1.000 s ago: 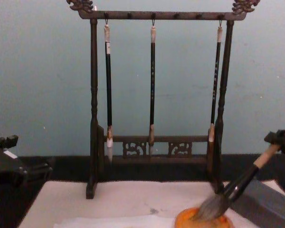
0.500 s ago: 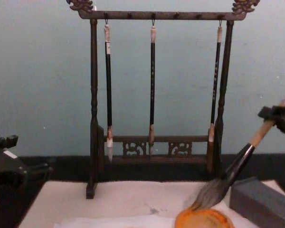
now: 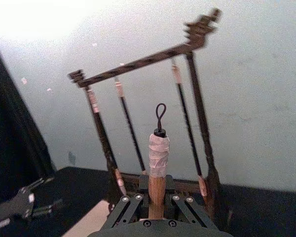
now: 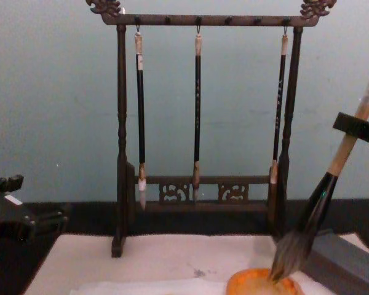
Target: Pick up the brush from the inkstone, write on the paper, then place the brush back to its original position.
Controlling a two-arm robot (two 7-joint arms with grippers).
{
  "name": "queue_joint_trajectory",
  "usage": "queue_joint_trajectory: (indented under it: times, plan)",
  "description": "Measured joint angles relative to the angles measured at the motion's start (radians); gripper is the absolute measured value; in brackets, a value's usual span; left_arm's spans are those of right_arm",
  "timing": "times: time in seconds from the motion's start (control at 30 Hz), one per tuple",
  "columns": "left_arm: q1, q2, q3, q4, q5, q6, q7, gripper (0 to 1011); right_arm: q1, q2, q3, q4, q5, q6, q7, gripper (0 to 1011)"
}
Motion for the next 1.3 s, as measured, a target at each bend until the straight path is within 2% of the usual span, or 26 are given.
queue_joint_trajectory:
  times: [0.13,0.3,0.73,1.0,1.3]
  plan:
    - [0.0,0.0,0.0,0.0,0.0,0.0,0.0,1010,-0.024,0.026,0.004,-0.028,-0.052,-0.047,0.044,176]
    - [0.0,0.0,0.0,0.0,0.0,0.0,0.0,1010,-0.058,0.055,0.02,-0.062,-0.087,-0.082,0.084,176]
    - [0.0,0.0,0.0,0.0,0.0,0.0,0.0,1010,-0.176,0.125,0.057,-0.164,-0.158,-0.118,0.147,176]
    - [0.0,0.0,0.0,0.0,0.0,0.0,0.0,1009,-0.229,0.143,0.074,-0.193,-0.2,-0.125,0.161,176]
    - [0.0,0.0,0.0,0.0,0.0,0.0,0.0,1010,-0.255,0.139,0.09,-0.2,-0.245,-0.136,0.168,176]
